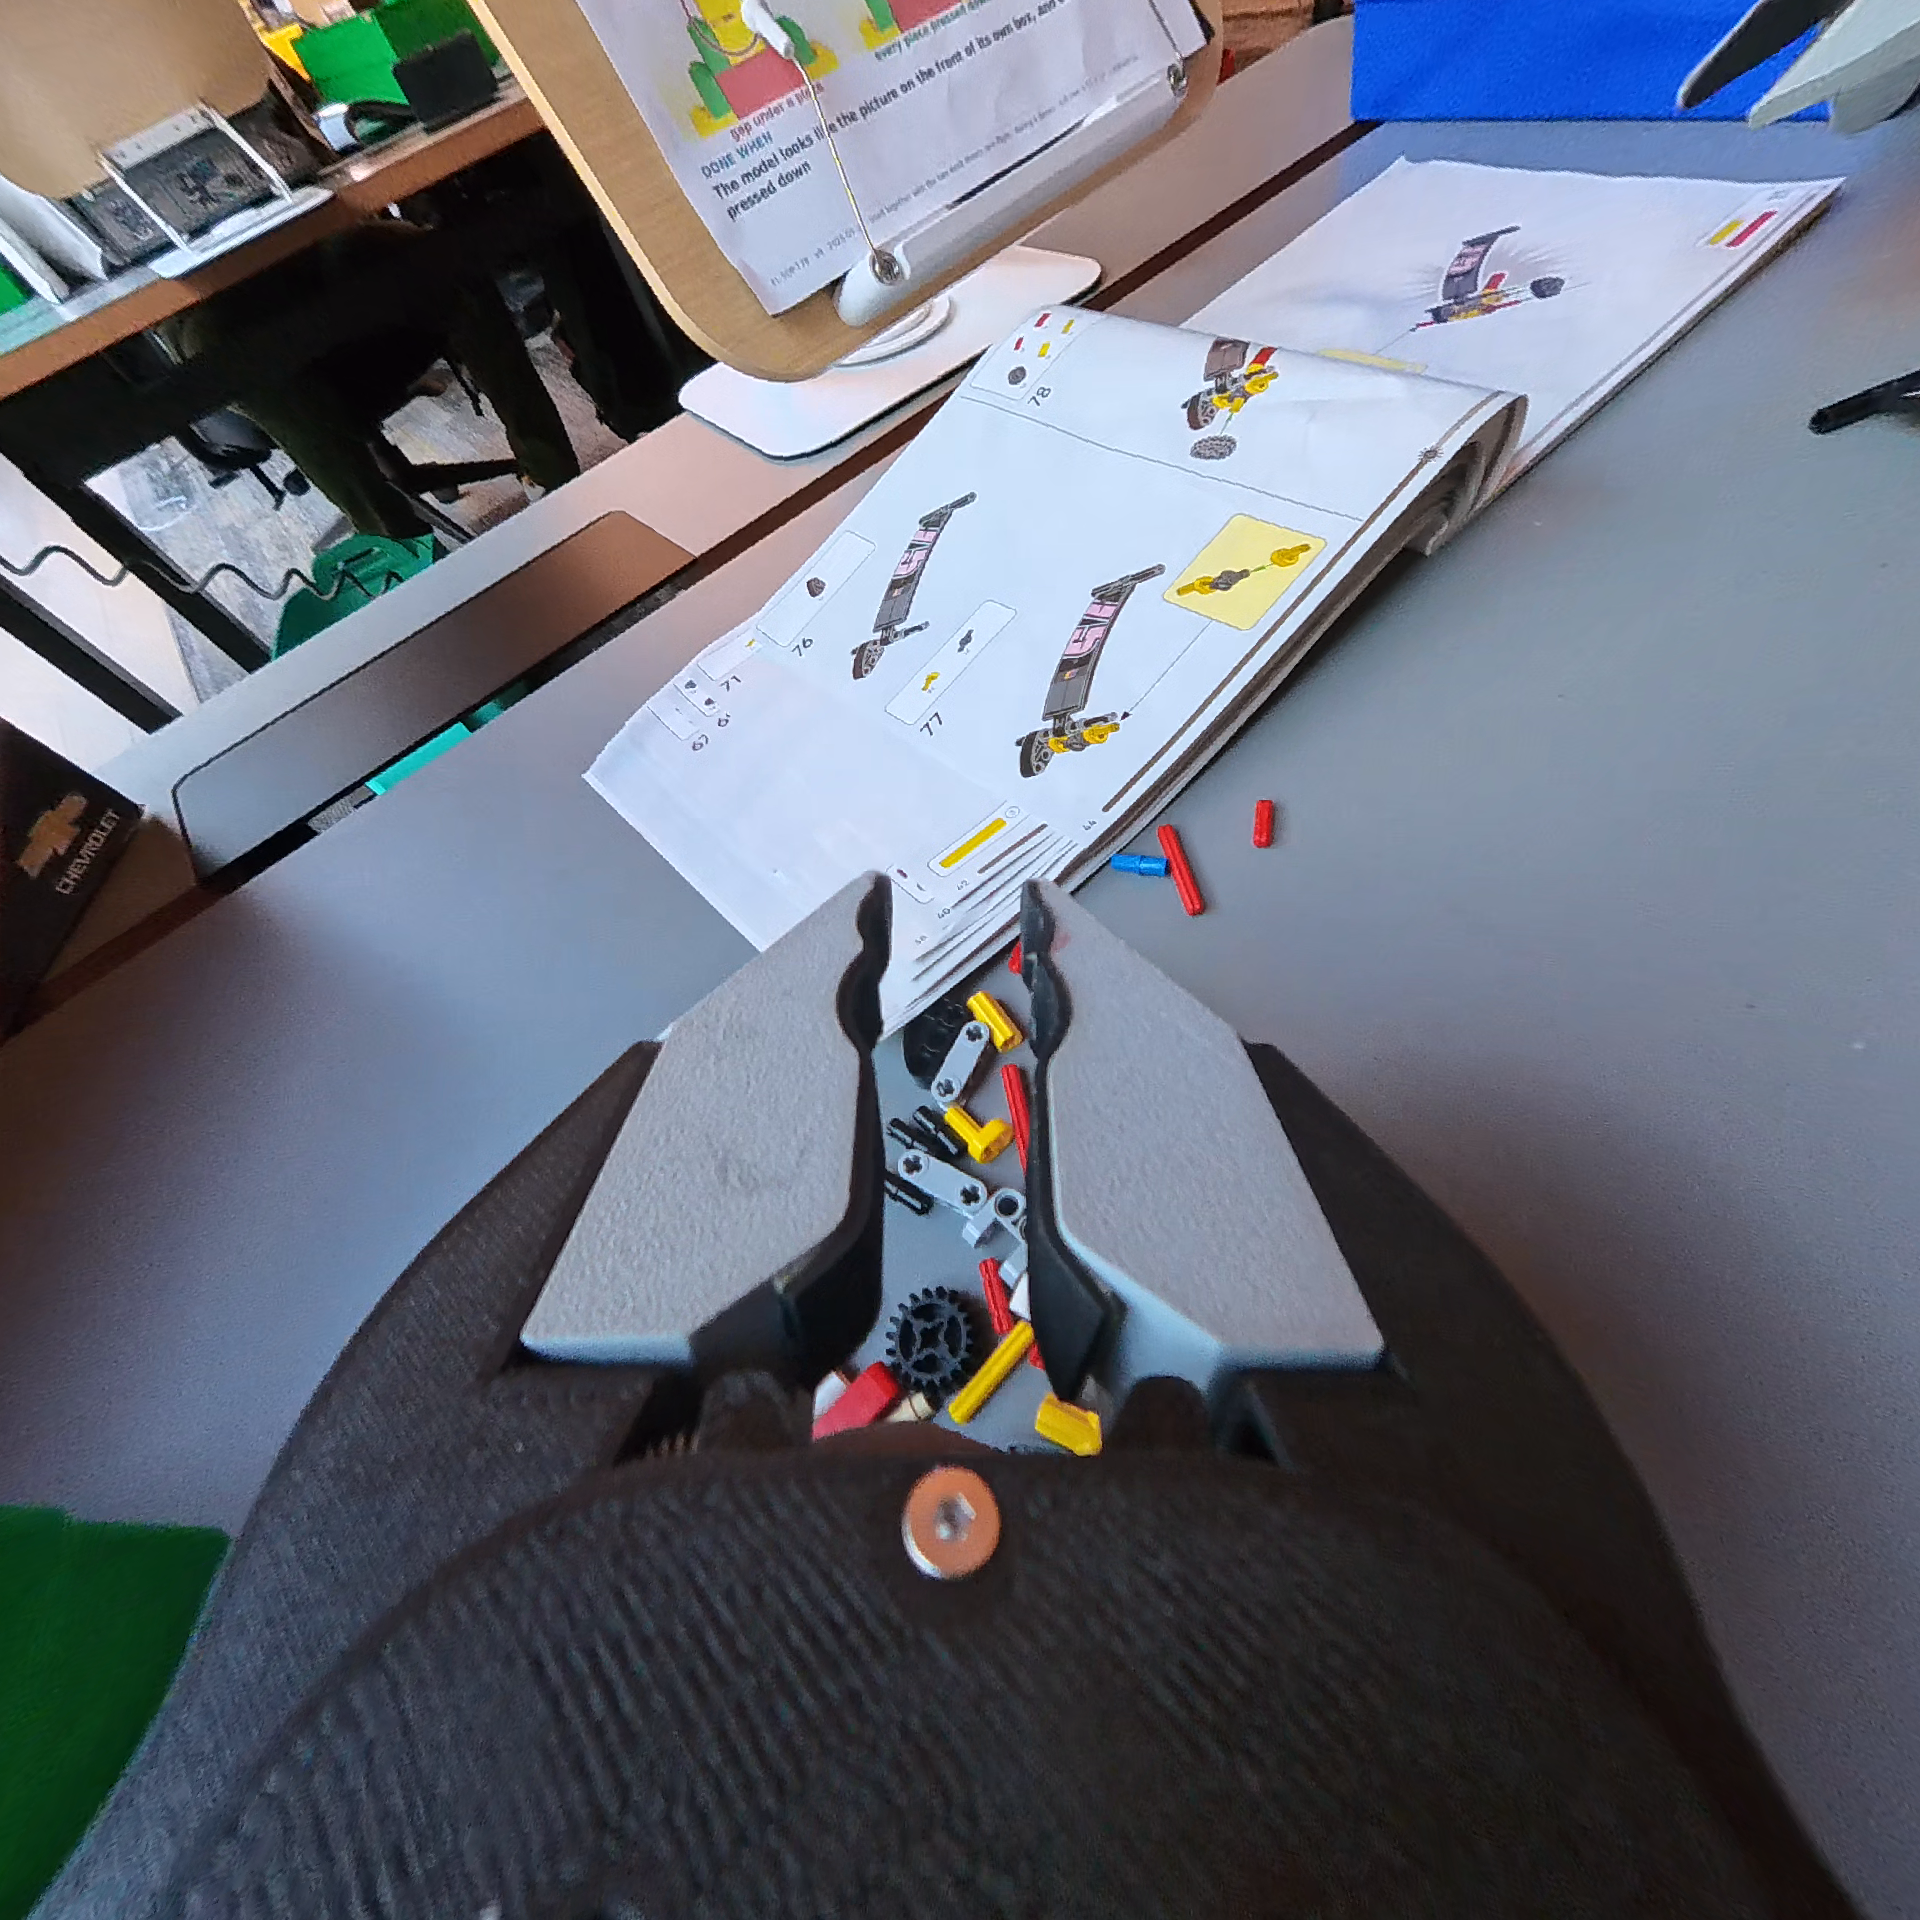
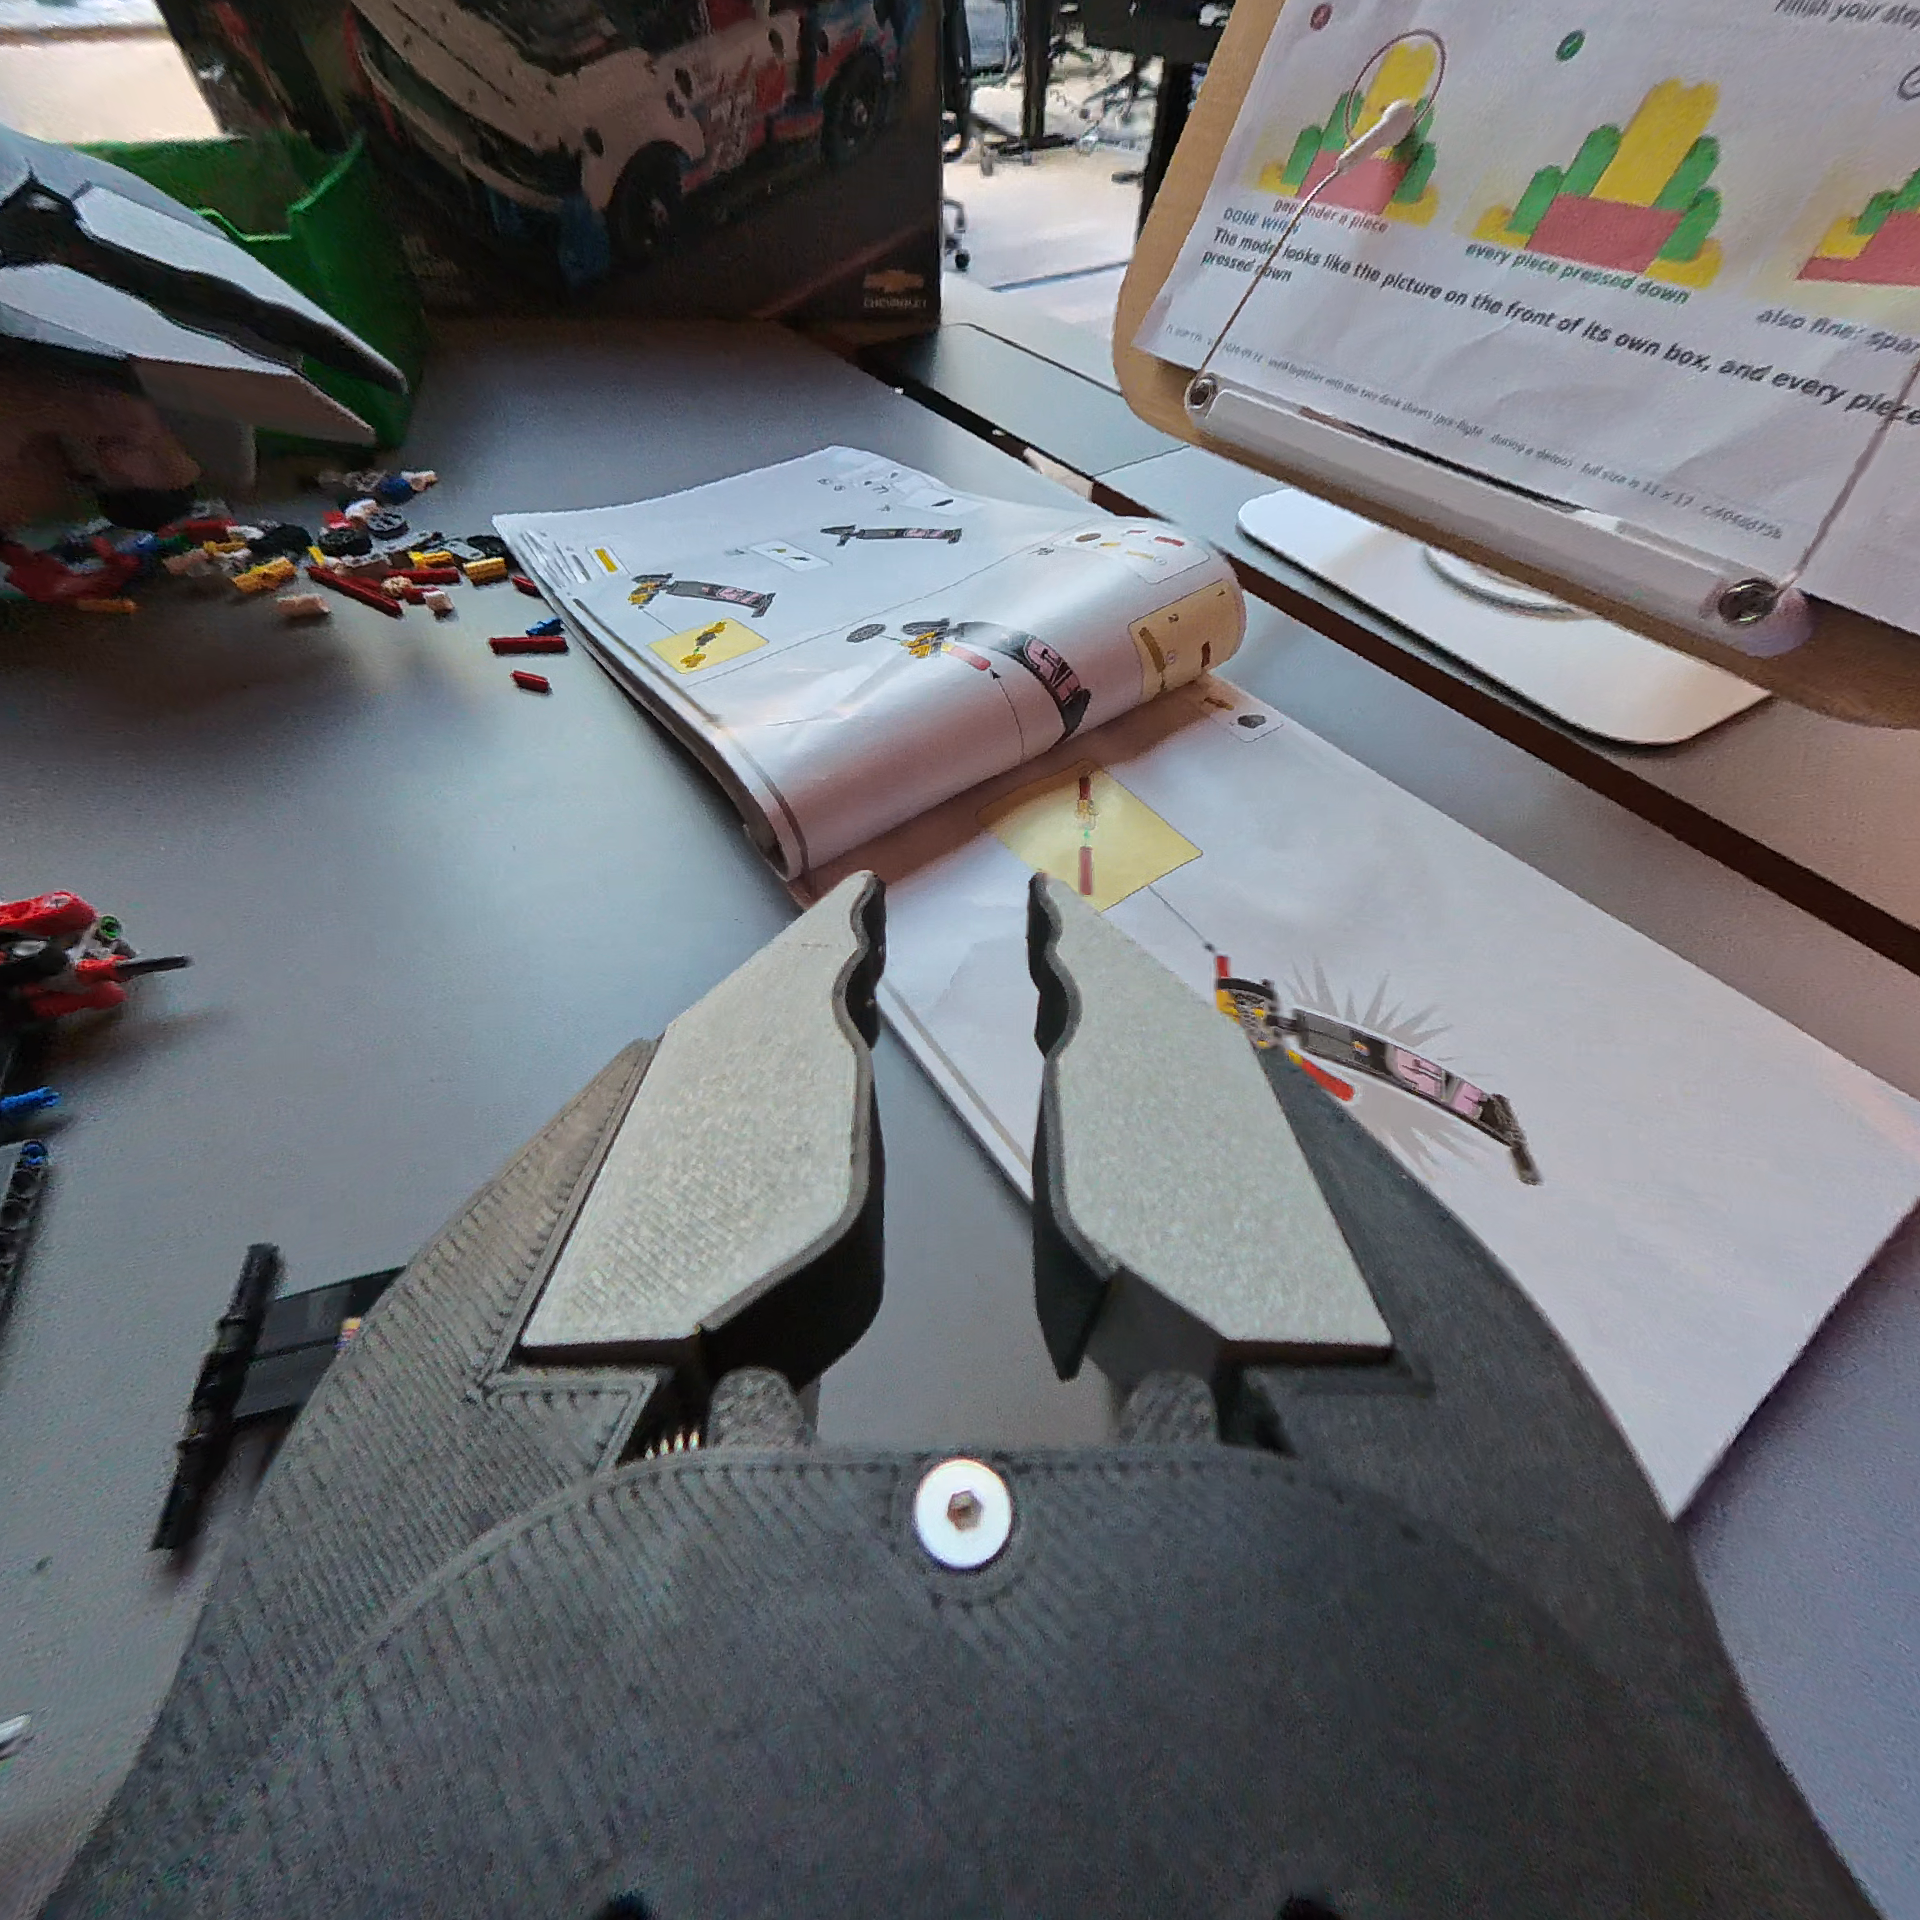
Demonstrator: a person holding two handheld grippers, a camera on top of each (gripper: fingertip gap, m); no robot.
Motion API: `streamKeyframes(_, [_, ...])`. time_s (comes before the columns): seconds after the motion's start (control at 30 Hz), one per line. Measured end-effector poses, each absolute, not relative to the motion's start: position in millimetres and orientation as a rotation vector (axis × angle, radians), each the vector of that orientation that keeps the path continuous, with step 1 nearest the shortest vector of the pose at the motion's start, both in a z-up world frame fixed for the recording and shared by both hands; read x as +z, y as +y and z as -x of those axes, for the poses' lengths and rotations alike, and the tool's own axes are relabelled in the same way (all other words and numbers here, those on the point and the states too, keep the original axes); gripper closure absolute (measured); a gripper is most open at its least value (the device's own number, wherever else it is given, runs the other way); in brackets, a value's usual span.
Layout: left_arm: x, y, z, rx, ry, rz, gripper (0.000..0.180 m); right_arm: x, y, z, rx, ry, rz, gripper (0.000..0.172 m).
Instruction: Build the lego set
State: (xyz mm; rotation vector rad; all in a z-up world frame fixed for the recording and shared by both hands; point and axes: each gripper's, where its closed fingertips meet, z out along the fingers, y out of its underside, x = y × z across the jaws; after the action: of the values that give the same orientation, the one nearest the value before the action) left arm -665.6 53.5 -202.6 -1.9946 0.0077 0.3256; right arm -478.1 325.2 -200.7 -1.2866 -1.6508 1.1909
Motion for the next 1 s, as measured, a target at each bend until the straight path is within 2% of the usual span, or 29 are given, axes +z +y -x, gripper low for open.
streamKeyframes(0.2, [-198,55,662,0.366,0.045,1.974,0.159,-203,340,479,1.133,-1.603,1.26,0.148])
streamKeyframes(0.47, [-194,52,666,0.369,0.029,1.961,0.158,-221,338,486,1.201,-1.681,1.376,0.138])
streamKeyframes(1.0, [-171,45,669,0.32,-0.042,1.86,0.157,-214,343,485,1.245,-1.619,1.376,0.137])
